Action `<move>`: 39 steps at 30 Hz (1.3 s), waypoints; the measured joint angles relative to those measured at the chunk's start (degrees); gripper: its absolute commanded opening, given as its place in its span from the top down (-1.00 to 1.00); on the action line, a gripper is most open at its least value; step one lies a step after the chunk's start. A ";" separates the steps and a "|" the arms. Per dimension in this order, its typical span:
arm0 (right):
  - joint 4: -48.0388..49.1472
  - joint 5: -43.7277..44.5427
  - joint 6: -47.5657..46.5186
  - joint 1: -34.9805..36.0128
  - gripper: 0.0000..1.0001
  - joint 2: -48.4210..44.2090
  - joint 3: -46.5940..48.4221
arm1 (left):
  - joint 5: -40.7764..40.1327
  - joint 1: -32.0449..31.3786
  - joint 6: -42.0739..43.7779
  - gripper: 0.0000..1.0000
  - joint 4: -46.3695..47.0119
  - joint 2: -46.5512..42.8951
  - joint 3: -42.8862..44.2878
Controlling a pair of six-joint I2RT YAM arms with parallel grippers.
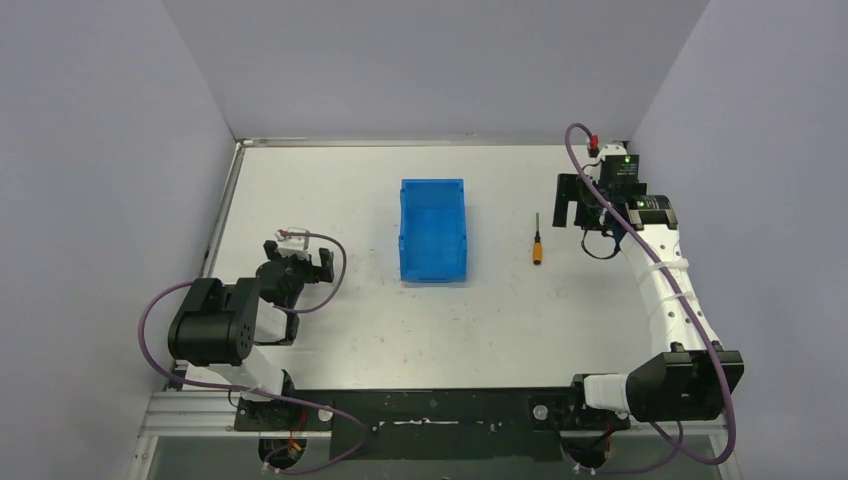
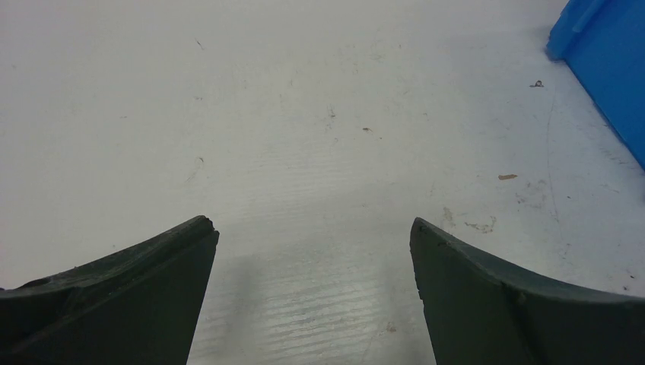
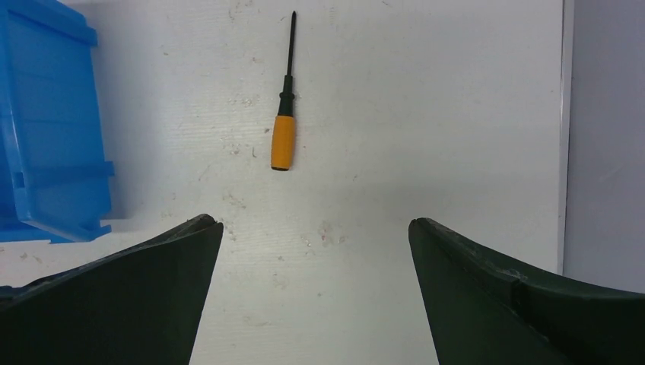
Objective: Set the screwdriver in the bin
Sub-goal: Pick up the screwdriver from the center of the board.
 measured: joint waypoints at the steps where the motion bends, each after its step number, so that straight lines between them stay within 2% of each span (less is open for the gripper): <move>1: 0.15 -0.02 0.02 0.00 -1.00 0.00 0.00 | 0.02 0.00 0.00 -0.94 0.00 0.00 0.00; 23: 1.62 1.36 1.07 0.00 -1.00 1.01 -1.70 | 0.02 0.00 -0.02 -0.94 0.02 0.00 0.00; 39: 8.46 0.92 6.56 1.14 -1.00 12.68 -7.93 | 0.00 0.00 0.00 -0.94 -0.02 0.00 0.00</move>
